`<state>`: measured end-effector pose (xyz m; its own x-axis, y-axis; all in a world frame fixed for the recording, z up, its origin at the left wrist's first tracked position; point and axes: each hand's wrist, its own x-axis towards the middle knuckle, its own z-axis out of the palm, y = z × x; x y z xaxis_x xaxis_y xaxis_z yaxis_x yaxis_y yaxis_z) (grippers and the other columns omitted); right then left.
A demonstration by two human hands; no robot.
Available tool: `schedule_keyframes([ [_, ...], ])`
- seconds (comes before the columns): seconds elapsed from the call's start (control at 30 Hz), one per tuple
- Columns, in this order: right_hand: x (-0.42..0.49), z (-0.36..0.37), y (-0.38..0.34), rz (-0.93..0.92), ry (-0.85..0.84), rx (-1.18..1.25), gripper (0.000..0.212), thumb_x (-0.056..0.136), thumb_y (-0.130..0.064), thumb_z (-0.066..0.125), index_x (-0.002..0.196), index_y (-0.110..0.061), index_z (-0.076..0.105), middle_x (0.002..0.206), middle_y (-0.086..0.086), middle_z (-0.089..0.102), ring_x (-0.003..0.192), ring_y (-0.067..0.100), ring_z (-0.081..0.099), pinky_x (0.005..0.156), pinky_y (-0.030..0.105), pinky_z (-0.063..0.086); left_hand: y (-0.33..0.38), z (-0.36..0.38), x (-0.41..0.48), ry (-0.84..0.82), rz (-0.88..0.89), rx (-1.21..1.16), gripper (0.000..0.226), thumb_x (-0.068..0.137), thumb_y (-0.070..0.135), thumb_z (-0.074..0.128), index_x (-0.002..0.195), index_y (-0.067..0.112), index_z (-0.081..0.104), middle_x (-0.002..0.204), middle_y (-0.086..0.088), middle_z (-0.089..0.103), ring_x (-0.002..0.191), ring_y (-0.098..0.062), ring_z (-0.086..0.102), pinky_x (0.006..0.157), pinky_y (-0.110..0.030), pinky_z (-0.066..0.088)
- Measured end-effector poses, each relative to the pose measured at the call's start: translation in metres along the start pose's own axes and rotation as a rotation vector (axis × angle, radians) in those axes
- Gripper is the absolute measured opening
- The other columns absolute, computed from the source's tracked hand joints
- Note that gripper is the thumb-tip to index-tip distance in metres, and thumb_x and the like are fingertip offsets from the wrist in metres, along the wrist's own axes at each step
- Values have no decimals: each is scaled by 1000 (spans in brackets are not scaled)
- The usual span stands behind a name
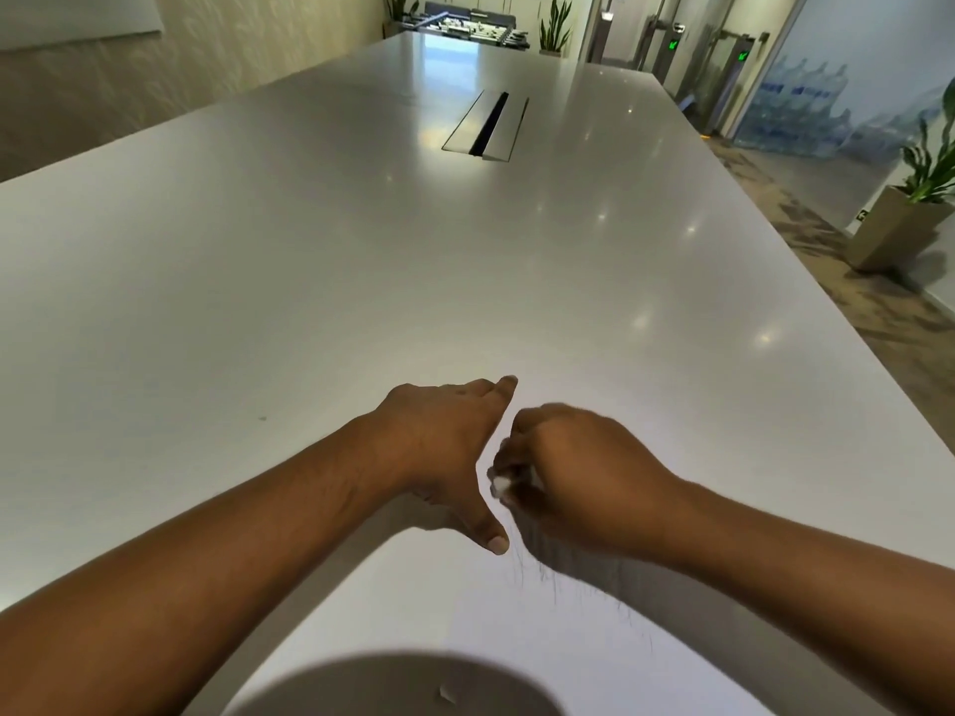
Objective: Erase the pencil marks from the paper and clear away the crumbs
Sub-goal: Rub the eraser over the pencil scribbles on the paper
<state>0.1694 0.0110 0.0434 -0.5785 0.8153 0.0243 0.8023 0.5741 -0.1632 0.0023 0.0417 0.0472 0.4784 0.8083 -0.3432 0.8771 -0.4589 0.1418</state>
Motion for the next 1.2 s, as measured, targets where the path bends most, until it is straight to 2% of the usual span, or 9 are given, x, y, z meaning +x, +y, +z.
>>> schedule_keyframes([
  [0.1, -7, -2, -5, -23, -30, 25, 21, 92, -40, 52, 97, -32, 72, 91, -11, 61, 90, 11, 56, 69, 32, 51, 1, 0, 0, -1, -1, 10, 146, 53, 76, 80, 156, 28, -13, 158, 15, 25, 136, -14, 41, 97, -35, 45],
  [0.27, 20, -7, 29, 222, 85, -26, 19, 89, -39, 57, 92, -31, 74, 89, -10, 65, 87, 15, 63, 66, 29, 49, 1, 1, 1, -3, -12, 28, 147, 52, 78, 79, 155, 28, -13, 158, 14, 27, 134, -16, 44, 97, -36, 46],
  [0.4, -3, 0, 2, 63, 23, 6, 24, 91, -42, 51, 95, -32, 72, 90, -10, 62, 87, 13, 58, 69, 32, 51, 0, 2, 4, 4, 5, 28, 146, 52, 77, 80, 156, 27, -9, 154, 14, 31, 132, -15, 44, 91, -33, 45],
  [0.5, -5, -1, 4, 59, 22, 17, 23, 90, -43, 51, 95, -33, 72, 89, -11, 62, 88, 11, 57, 68, 32, 51, 0, 1, 4, -6, 5, 30, 139, 52, 76, 80, 156, 26, 3, 149, 15, 35, 128, -14, 47, 87, -32, 46],
  [0.57, 10, -2, 26, 158, 77, -30, 22, 89, -43, 55, 95, -33, 73, 91, -10, 64, 89, 13, 59, 69, 30, 50, 0, 1, 5, -15, 6, 45, 130, 51, 78, 79, 152, 25, 15, 145, 14, 39, 125, -15, 49, 89, -36, 49],
  [0.67, 21, -3, 41, 283, 109, -4, 18, 88, -40, 58, 92, -31, 74, 91, -9, 66, 86, 16, 62, 68, 29, 49, 0, 0, 4, -32, 24, 71, 123, 51, 81, 76, 149, 27, 25, 151, 14, 32, 132, -14, 43, 94, -39, 48],
  [0.87, -6, 0, 6, 68, 19, 12, 23, 91, -42, 51, 98, -35, 71, 92, -11, 61, 89, 11, 55, 67, 30, 47, -1, 1, 5, -32, 41, 83, 122, 52, 80, 76, 150, 27, 27, 154, 14, 26, 135, -13, 39, 95, -39, 48],
  [1.07, 29, -4, 49, 340, 141, -45, 19, 89, -40, 58, 92, -31, 74, 91, -7, 68, 88, 20, 64, 70, 30, 51, -1, 0, 7, -35, 40, 94, 123, 50, 83, 75, 149, 26, 29, 151, 13, 29, 134, -13, 40, 95, -39, 48],
  [1.2, 3, 0, 13, 107, 49, -16, 20, 90, -40, 54, 97, -35, 72, 92, -11, 62, 87, 12, 58, 65, 28, 46, 0, 0, 7, -37, 41, 91, 118, 51, 81, 76, 146, 26, 32, 145, 13, 34, 129, -13, 42, 90, -37, 48],
])
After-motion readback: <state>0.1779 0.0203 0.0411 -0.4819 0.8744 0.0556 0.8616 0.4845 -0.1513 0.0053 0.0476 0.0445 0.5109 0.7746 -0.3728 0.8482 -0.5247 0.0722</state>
